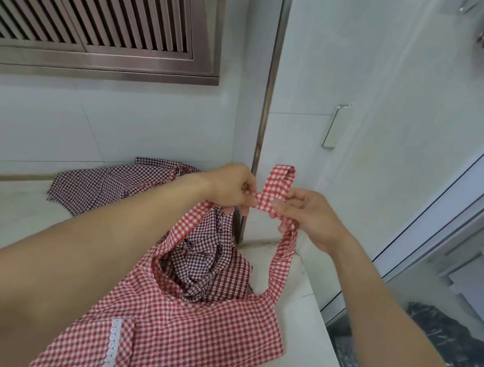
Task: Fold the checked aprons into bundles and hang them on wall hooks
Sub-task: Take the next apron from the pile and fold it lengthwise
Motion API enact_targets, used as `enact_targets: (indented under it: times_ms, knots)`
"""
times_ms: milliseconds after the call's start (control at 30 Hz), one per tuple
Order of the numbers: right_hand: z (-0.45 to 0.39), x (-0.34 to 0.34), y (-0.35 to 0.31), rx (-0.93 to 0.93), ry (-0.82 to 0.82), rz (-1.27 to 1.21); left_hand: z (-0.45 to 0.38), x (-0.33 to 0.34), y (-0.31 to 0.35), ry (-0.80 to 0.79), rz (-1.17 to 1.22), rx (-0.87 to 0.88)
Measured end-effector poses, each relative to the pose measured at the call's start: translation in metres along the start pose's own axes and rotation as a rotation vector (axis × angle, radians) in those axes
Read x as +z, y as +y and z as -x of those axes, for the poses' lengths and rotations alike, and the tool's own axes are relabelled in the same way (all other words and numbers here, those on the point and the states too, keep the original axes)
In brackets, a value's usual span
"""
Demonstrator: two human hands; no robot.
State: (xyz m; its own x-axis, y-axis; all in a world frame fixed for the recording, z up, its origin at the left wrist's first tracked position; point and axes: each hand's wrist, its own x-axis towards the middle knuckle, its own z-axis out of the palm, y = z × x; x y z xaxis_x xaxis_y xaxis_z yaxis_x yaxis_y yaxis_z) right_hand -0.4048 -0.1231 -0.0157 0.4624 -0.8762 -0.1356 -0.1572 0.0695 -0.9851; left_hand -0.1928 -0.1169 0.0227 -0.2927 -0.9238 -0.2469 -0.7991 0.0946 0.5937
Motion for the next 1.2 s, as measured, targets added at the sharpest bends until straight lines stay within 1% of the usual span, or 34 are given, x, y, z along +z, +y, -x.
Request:
enact_targets:
  times_ms: [67,100,133,167,233,300,367,467,500,600,667,700,733,833,900,1000,1067,1100,1133,1167,1200]
  knots:
    - [0.005,-0.016,-0.002,0.118,-0.145,0.065,-0.005,0.004,-0.003,0.122,-0.026,-0.004]
    - [0.007,-0.026,0.0,0.185,-0.195,0.151,-0.007,0.007,-0.007,0.168,-0.006,-0.003]
    - [0.007,-0.035,0.003,0.235,-0.213,0.252,-0.007,0.009,-0.011,0.188,0.017,-0.008]
    - [0.007,-0.044,0.008,0.271,-0.189,0.327,-0.007,0.012,-0.016,0.174,0.023,-0.02]
    - [0.006,-0.059,0.018,0.299,-0.062,0.34,-0.008,0.018,-0.03,0.045,-0.044,-0.061]
    - [0.007,-0.066,0.028,0.303,0.071,0.246,-0.009,0.024,-0.047,-0.121,-0.176,-0.105]
    - [0.008,-0.069,0.04,0.315,0.157,0.187,-0.008,0.029,-0.063,-0.177,-0.227,-0.142]
    - [0.01,-0.068,0.06,0.362,0.172,0.113,-0.006,0.034,-0.081,-0.176,-0.149,-0.228]
    - [0.012,-0.069,0.066,0.374,0.176,0.093,-0.004,0.035,-0.085,-0.198,-0.13,-0.272]
    - [0.017,-0.075,0.079,0.374,0.216,0.017,0.007,0.038,-0.095,-0.36,0.017,-0.393]
    - [0.02,-0.083,0.084,0.37,0.242,-0.01,0.016,0.037,-0.103,-0.429,0.065,-0.404]
    - [0.021,-0.086,0.087,0.379,0.243,0.011,0.021,0.037,-0.109,-0.402,0.047,-0.386]
    - [0.024,-0.091,0.09,0.394,0.243,0.053,0.022,0.036,-0.114,-0.326,0.015,-0.355]
    - [0.025,-0.099,0.1,0.446,0.25,0.194,0.023,0.048,-0.131,0.067,0.011,-0.251]
    - [0.024,-0.1,0.11,0.446,0.36,0.225,0.025,0.071,-0.135,0.295,0.017,-0.245]
    - [0.021,-0.096,0.135,0.468,0.617,0.24,0.045,0.106,-0.143,0.606,-0.049,-0.214]
    - [0.02,-0.086,0.151,0.495,0.718,0.354,0.065,0.119,-0.158,0.721,-0.074,-0.197]
    - [0.021,-0.078,0.159,0.508,0.754,0.426,0.078,0.125,-0.166,0.742,-0.044,-0.226]
    - [0.021,-0.069,0.164,0.506,0.8,0.504,0.091,0.131,-0.172,0.74,0.001,-0.268]
    - [0.022,-0.056,0.166,0.46,0.856,0.578,0.105,0.137,-0.178,0.709,0.044,-0.318]
    - [0.021,-0.038,0.168,0.359,0.894,0.621,0.121,0.144,-0.186,0.669,0.078,-0.359]
